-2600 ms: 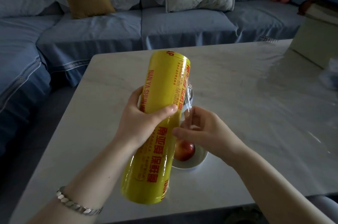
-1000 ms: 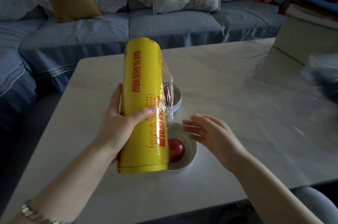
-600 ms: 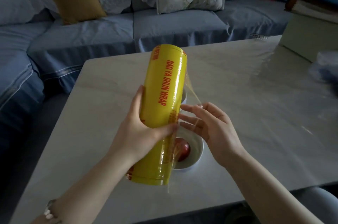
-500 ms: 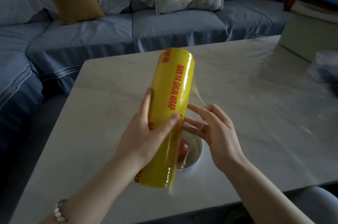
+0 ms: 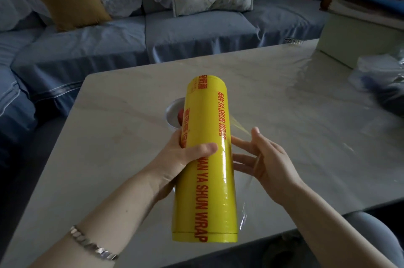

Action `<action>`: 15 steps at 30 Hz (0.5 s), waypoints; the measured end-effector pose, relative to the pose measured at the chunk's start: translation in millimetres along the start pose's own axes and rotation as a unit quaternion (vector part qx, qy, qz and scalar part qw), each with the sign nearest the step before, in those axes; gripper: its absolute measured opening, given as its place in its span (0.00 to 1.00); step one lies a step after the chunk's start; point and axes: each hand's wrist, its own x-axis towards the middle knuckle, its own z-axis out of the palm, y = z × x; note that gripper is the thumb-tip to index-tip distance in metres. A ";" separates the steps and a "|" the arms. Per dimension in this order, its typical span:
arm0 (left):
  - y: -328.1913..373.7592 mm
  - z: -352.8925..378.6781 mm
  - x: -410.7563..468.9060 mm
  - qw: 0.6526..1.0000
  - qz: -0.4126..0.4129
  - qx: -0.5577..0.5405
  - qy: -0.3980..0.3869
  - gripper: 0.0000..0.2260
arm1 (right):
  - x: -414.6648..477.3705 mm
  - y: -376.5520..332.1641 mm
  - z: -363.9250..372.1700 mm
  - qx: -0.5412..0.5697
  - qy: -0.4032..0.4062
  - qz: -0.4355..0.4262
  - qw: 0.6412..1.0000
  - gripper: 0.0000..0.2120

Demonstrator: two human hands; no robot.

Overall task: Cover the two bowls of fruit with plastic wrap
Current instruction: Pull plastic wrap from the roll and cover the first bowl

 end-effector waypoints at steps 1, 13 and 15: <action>-0.3 1.0 -0.6 1.000 0.000 -0.008 -0.008 0.48 | 0.0 0.2 -0.6 -0.001 0.001 0.005 1.000 0.24; 4.5 15.3 -11.6 0.996 0.086 0.007 0.014 0.25 | 13.1 8.1 3.0 -0.107 0.199 -0.114 0.967 0.17; 6.1 12.4 -12.6 0.993 0.096 0.042 0.061 0.30 | 18.5 12.8 -1.2 -0.125 0.243 -0.146 0.951 0.18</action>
